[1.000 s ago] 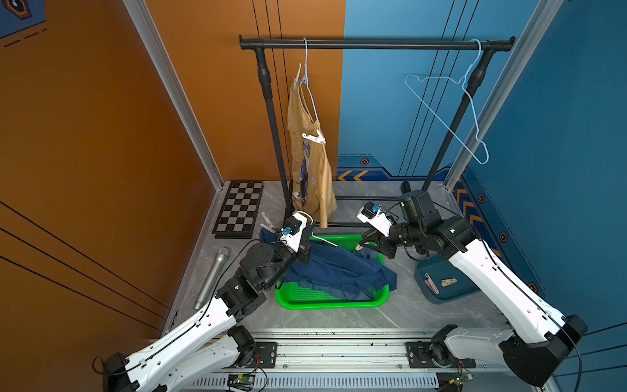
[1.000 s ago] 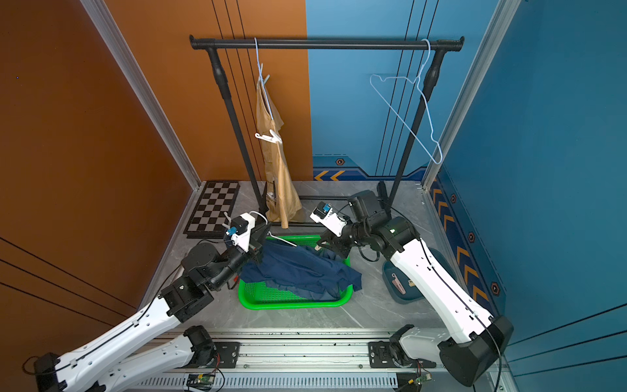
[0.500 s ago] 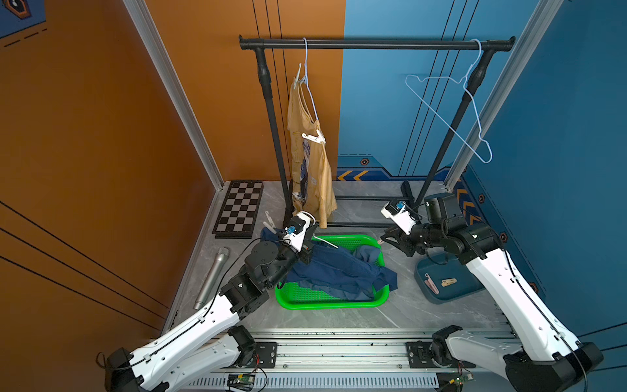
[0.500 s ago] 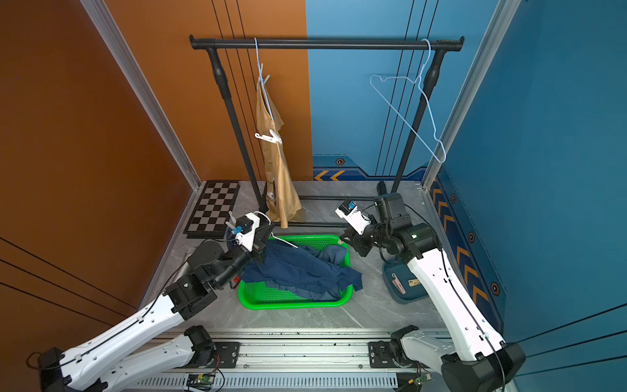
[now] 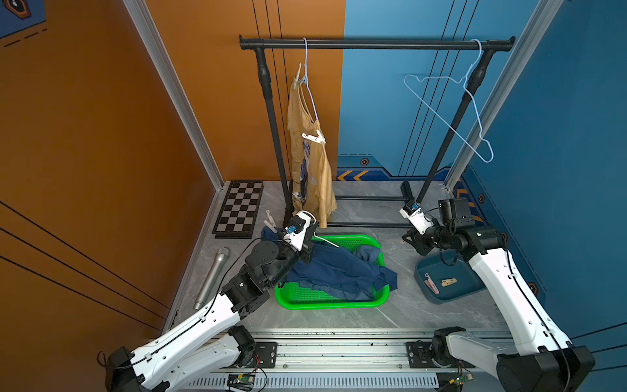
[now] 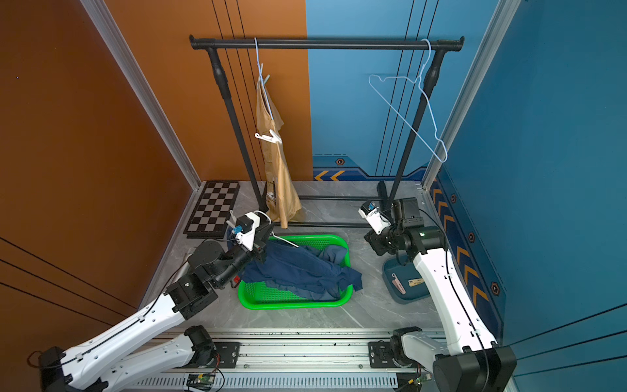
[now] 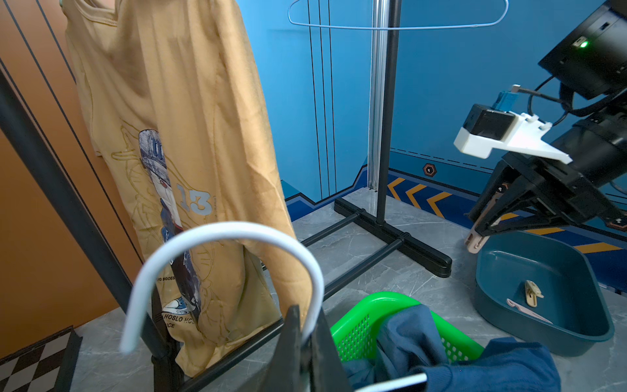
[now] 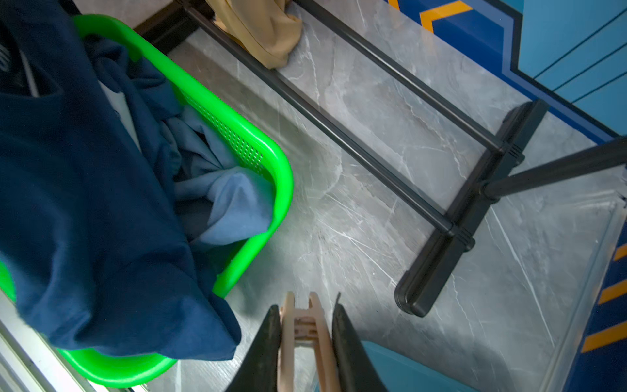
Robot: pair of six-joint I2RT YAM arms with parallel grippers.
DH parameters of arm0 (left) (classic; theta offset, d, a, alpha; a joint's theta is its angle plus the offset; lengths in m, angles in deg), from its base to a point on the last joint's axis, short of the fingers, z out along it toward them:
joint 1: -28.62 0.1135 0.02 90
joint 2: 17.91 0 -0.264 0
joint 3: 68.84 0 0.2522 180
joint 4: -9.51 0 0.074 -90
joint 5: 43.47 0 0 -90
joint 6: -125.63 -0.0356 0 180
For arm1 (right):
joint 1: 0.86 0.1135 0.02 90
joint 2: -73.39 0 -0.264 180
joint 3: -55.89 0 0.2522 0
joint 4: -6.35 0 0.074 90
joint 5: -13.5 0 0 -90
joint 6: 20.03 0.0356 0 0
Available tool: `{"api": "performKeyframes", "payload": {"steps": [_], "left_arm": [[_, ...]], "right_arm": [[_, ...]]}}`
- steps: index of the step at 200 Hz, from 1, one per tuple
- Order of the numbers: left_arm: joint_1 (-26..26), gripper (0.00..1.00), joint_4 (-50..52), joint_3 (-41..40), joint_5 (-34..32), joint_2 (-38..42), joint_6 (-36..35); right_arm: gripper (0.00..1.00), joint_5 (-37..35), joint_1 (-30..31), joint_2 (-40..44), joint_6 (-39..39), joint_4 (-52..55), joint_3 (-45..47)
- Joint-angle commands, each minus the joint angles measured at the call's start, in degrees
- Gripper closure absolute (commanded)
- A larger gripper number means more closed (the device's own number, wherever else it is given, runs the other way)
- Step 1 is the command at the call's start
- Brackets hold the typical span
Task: Remove the clothespins securing t-shirts to the hanger
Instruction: Place the clothespin in the storage box.
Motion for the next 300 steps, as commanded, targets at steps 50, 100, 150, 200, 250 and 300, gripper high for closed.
{"api": "performKeyframes", "payload": {"steps": [50, 100, 150, 200, 250, 300], "left_arm": [[0.07, 1.00, -5.10, -2.12, 1.52, 0.46, -0.17], [0.56, 1.00, -5.67, -3.74, 1.94, 1.77, -0.01], [1.09, 1.00, -7.19, -5.00, 2.25, 2.35, 1.16], [1.09, 1.00, -8.31, -5.38, 1.56, 2.46, 1.07], [1.18, 1.00, -8.44, -5.20, 1.69, 1.73, 1.17], [1.36, 1.00, -8.47, -5.53, 1.14, 1.91, 1.13]], "right_arm": [[0.74, -20.88, -6.64, 0.37, -11.61, 0.61, 9.96], [0.73, -31.15, -9.04, 1.68, -18.00, -3.38, 18.43], [0.73, -31.41, -10.25, 1.23, -18.62, -7.23, 23.58], [0.72, -33.59, -9.43, -2.95, -18.93, -9.91, 25.52], [0.68, -33.77, -8.61, -6.77, -19.30, -11.10, 26.38], [0.63, -34.12, -7.93, -10.03, -19.14, -11.24, 25.85]]}}
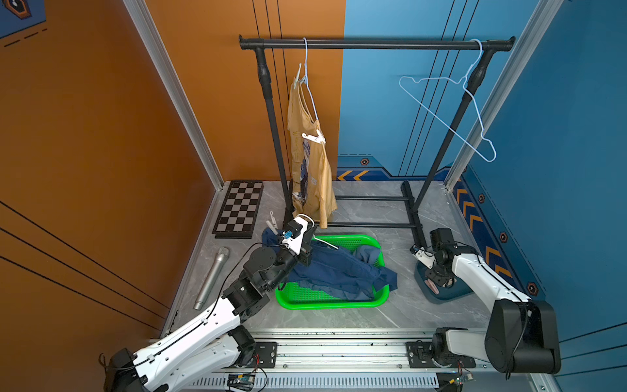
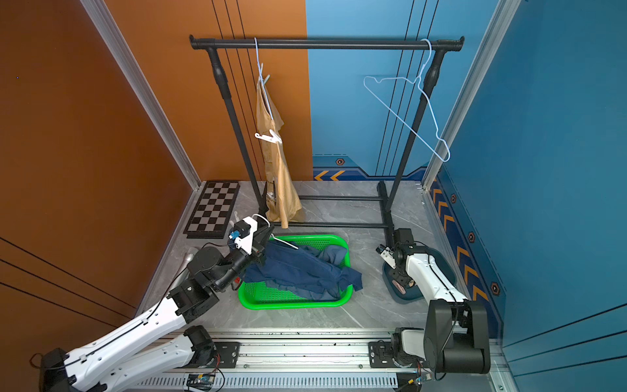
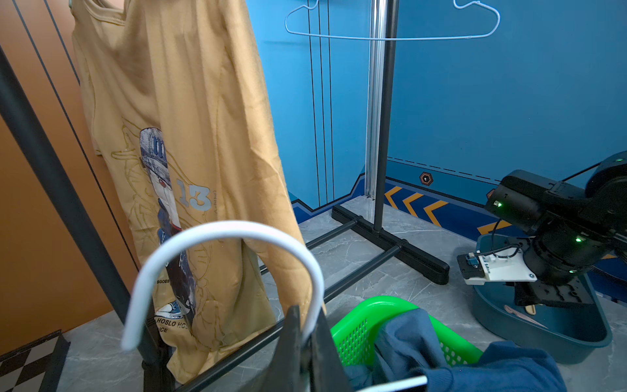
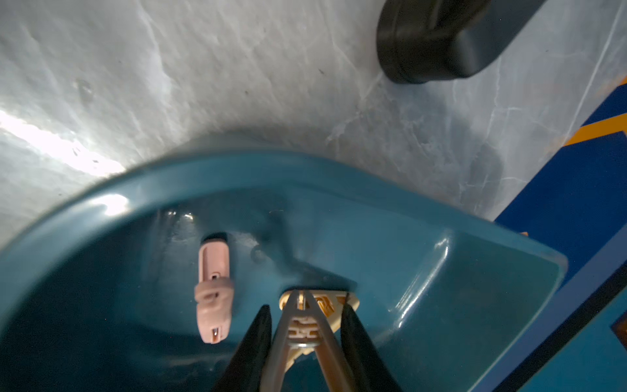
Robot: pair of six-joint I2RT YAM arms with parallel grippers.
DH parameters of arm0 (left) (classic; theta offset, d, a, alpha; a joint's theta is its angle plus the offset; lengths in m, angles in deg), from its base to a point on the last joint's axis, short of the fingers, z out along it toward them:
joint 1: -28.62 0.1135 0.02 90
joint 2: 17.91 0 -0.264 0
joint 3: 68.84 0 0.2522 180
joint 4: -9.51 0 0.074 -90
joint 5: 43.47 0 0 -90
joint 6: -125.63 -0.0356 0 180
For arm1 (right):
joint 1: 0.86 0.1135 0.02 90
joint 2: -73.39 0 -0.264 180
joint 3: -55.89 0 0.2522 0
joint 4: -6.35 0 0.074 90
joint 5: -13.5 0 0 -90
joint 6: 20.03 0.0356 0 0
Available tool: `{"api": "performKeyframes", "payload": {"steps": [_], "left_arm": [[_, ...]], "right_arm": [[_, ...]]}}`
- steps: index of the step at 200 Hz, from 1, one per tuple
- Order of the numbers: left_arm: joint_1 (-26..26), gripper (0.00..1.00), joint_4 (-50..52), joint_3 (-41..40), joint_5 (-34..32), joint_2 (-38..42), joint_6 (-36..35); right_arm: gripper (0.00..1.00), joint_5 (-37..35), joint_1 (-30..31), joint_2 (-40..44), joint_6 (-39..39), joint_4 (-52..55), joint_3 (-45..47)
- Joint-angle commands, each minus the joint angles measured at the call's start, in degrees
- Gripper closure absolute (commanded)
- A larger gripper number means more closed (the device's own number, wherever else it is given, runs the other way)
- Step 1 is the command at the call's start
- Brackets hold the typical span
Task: Remove the clothespins securing t-shirts to the hanger
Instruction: Place the clothespin in the storage box.
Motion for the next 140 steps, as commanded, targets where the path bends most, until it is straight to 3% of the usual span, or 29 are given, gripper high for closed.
{"api": "performKeyframes", "payload": {"steps": [1, 80, 140], "left_arm": [[0.77, 1.00, -2.93, -0.65, 0.11, 0.35, 0.44], [1.19, 1.00, -2.89, -1.44, -0.57, 1.64, 0.19], [1.70, 1.00, -2.84, -1.53, -0.02, 2.38, 0.78]], "right_arm": [[0.63, -1.27, 0.65, -1.10, -0.30, -0.42, 0.26], [0.53, -2.17, 1.35, -1.60, -2.06, 0.80, -0.49], [0.43, -1.68, 2.17, 5.10, -2.54, 1.08, 0.24]]}}
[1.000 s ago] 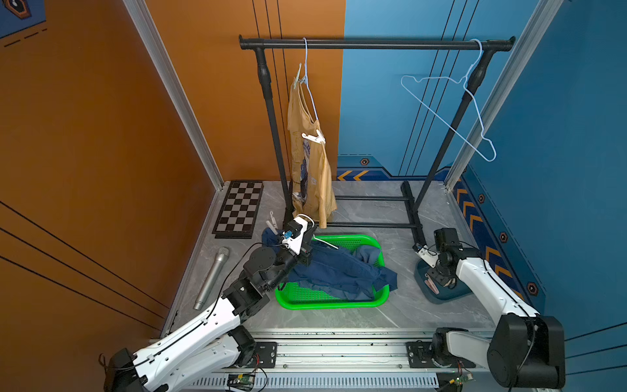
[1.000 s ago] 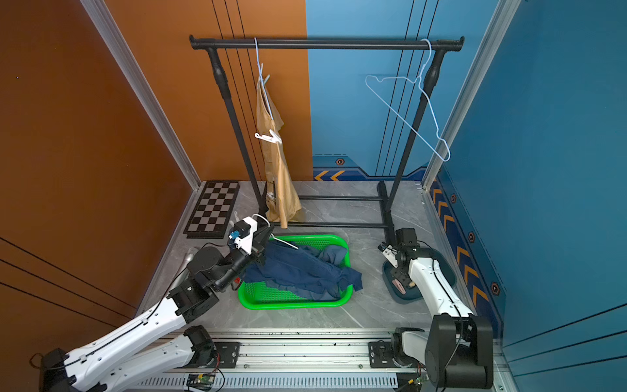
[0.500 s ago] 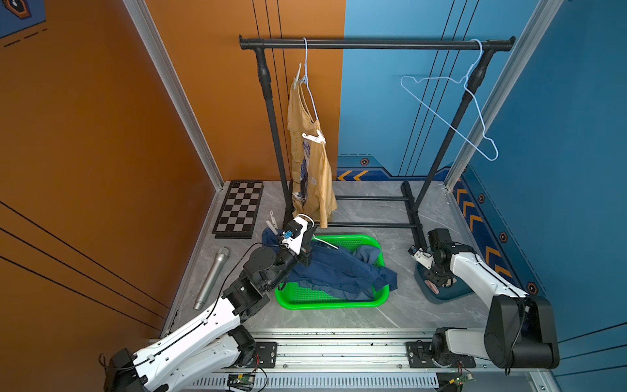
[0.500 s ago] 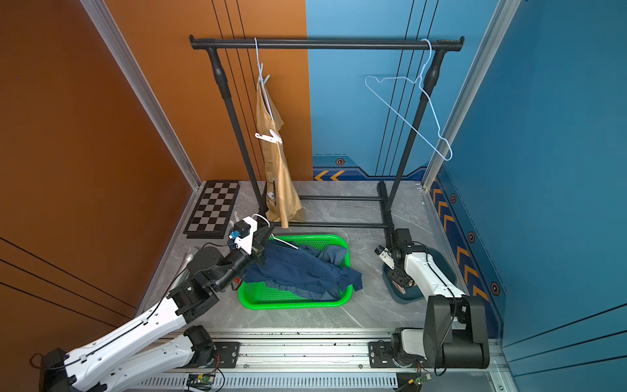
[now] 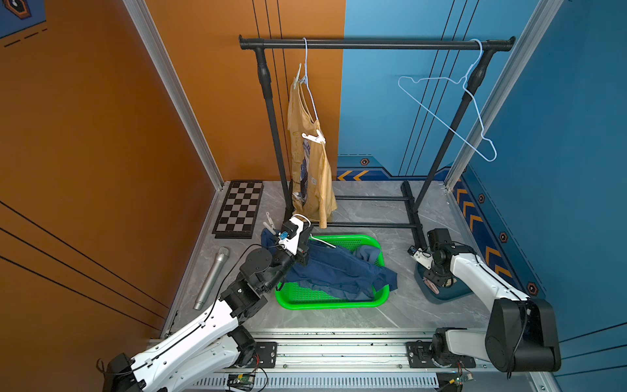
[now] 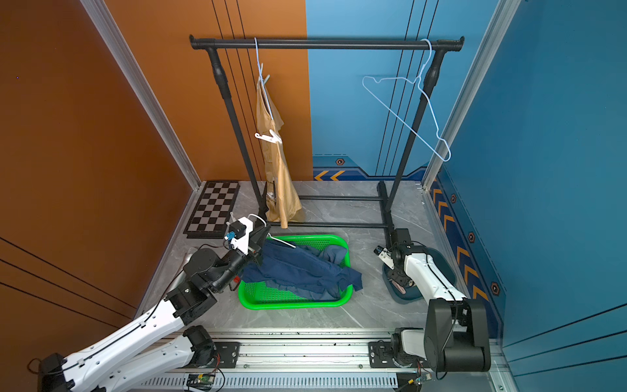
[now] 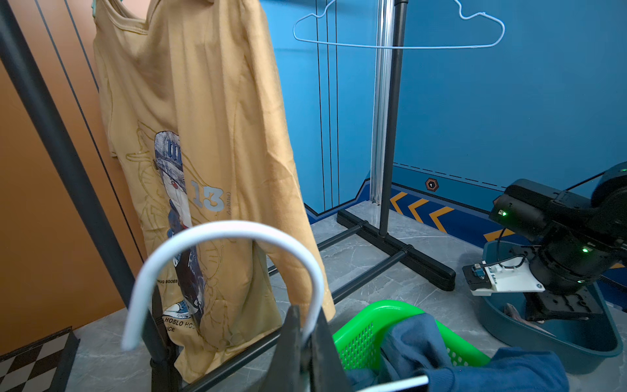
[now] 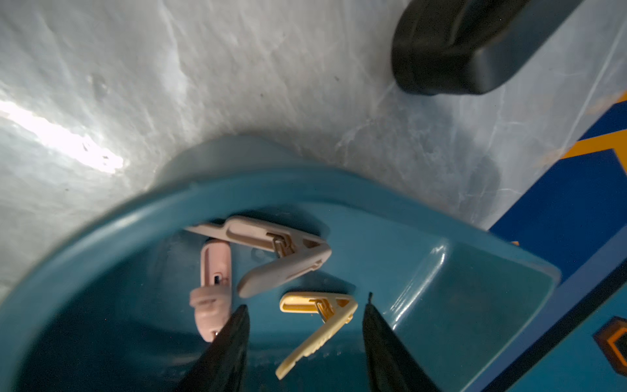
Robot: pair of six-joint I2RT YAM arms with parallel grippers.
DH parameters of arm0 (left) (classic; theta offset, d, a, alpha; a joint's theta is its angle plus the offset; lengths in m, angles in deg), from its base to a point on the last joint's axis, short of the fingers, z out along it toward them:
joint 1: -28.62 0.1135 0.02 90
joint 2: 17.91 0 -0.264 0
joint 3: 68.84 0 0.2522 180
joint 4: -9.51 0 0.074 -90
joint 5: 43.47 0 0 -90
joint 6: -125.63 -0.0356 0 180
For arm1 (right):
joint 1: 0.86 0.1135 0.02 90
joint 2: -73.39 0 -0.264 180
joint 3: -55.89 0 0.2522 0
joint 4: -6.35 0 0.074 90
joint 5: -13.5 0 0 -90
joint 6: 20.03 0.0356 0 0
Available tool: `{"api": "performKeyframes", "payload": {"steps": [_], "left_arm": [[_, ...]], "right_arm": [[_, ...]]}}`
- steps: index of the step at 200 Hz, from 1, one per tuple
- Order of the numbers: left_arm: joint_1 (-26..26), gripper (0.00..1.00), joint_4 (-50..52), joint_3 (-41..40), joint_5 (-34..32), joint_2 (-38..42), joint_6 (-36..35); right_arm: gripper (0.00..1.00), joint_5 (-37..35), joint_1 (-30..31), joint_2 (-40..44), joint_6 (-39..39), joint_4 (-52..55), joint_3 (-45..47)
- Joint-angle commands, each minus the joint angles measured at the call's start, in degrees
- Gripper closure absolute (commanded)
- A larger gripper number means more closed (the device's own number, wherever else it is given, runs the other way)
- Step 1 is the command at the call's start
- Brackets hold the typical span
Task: Remove the clothespins securing t-shirts to the hanger
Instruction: Place the clothespin in the storage box, then adjust the hanger.
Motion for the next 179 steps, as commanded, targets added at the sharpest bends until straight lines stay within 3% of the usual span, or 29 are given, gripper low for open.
{"api": "performKeyframes", "payload": {"steps": [1, 77, 127, 179], "left_arm": [[0.65, 1.00, -1.99, -0.35, -0.02, 0.65, 0.64], [0.44, 1.00, 0.27, 0.69, -0.82, 0.99, 1.17], [0.40, 1.00, 2.93, 3.40, -0.97, -2.09, 0.66], [-0.20, 1.00, 5.28, 6.50, -1.25, -4.01, 1.33]], "right_arm": [[0.43, -0.62, 0.66, 3.73, -0.98, 1.03, 0.25], [0.39, 1.11, 3.29, 14.80, 1.83, 2.33, -3.85], [0.38, 11.34, 9.57, 20.21, 6.42, 4.36, -12.86], [0.36, 23.24, 22.40, 22.41, 14.30, -0.16, -16.39]]}}
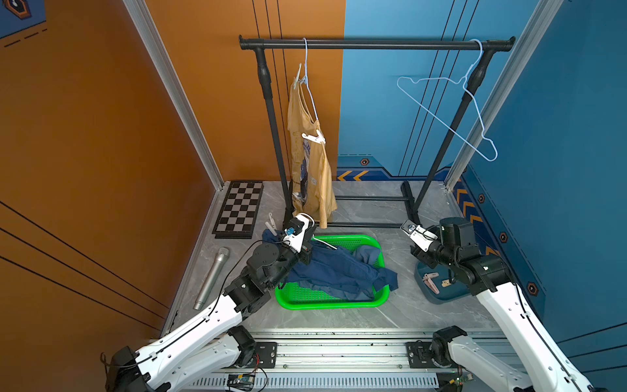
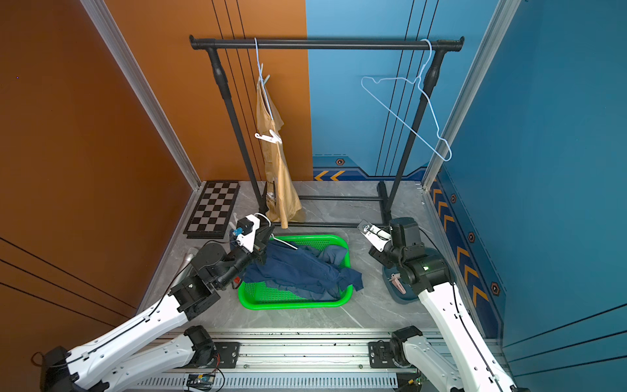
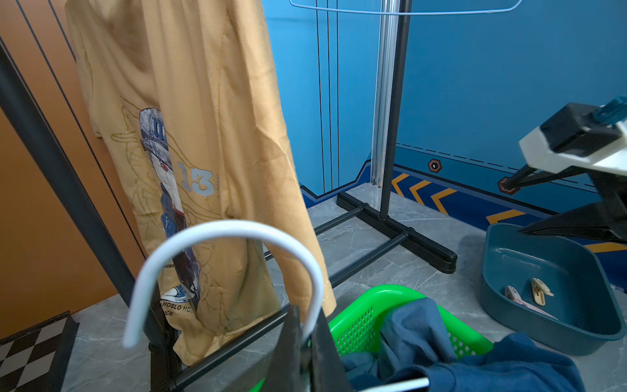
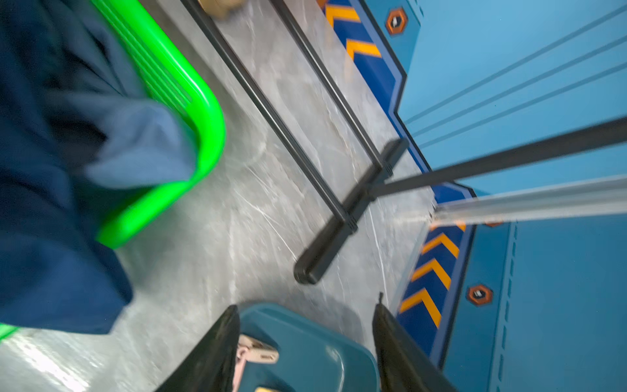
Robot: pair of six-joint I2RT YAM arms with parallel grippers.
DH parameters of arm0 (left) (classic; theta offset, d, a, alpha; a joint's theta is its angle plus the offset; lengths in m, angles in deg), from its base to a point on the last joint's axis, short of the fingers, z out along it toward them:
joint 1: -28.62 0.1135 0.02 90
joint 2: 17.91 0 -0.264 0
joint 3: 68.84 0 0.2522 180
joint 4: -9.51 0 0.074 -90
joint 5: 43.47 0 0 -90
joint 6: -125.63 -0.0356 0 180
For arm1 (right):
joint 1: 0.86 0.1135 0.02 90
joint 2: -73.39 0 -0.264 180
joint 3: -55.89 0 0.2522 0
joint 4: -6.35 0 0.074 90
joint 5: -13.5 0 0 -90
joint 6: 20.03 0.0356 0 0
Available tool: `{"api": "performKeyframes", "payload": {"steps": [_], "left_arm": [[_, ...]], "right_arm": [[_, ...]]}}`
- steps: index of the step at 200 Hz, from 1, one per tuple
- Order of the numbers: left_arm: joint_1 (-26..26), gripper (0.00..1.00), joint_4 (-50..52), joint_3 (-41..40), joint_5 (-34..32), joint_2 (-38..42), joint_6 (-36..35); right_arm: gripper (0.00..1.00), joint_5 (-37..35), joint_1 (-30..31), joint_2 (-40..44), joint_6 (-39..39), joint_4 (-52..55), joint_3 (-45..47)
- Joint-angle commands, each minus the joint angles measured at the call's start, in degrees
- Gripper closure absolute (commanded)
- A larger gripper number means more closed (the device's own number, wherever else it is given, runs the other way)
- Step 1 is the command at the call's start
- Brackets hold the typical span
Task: Remove the clothespins securing t-shirts to the hanger
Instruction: Adjust the hanger.
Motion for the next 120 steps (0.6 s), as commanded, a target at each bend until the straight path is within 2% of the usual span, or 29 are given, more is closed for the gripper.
{"api": "performKeyframes", "payload": {"steps": [1, 38, 50, 89, 120], "left_arm": [[-0.23, 1.00, 0.89, 3.29, -1.06, -0.41, 0.86], [-1.32, 1.00, 2.18, 6.10, -1.39, -2.42, 0.87], [-1.73, 1.00, 2.25, 6.84, -1.68, -3.07, 0.88], [-3.17, 1.00, 3.13, 9.40, -2.74, -4.93, 0.96], [-4.05, 1.00, 3.98, 11.10, -3.52, -5.58, 0.89]], "right_arm": [[0.36, 7.89, 5.05, 0.38, 7.06, -2.30, -0.88], [0.36, 17.75, 12.38, -1.78, 19.16, -17.74, 1.69], [0.36, 18.64, 14.05, -2.88, 23.19, -24.72, 3.17], [0.35, 27.49, 14.97, -8.51, 33.41, -41.11, 4.36], [0.37, 29.83, 17.45, -13.61, 36.82, -50.33, 4.15]]}}
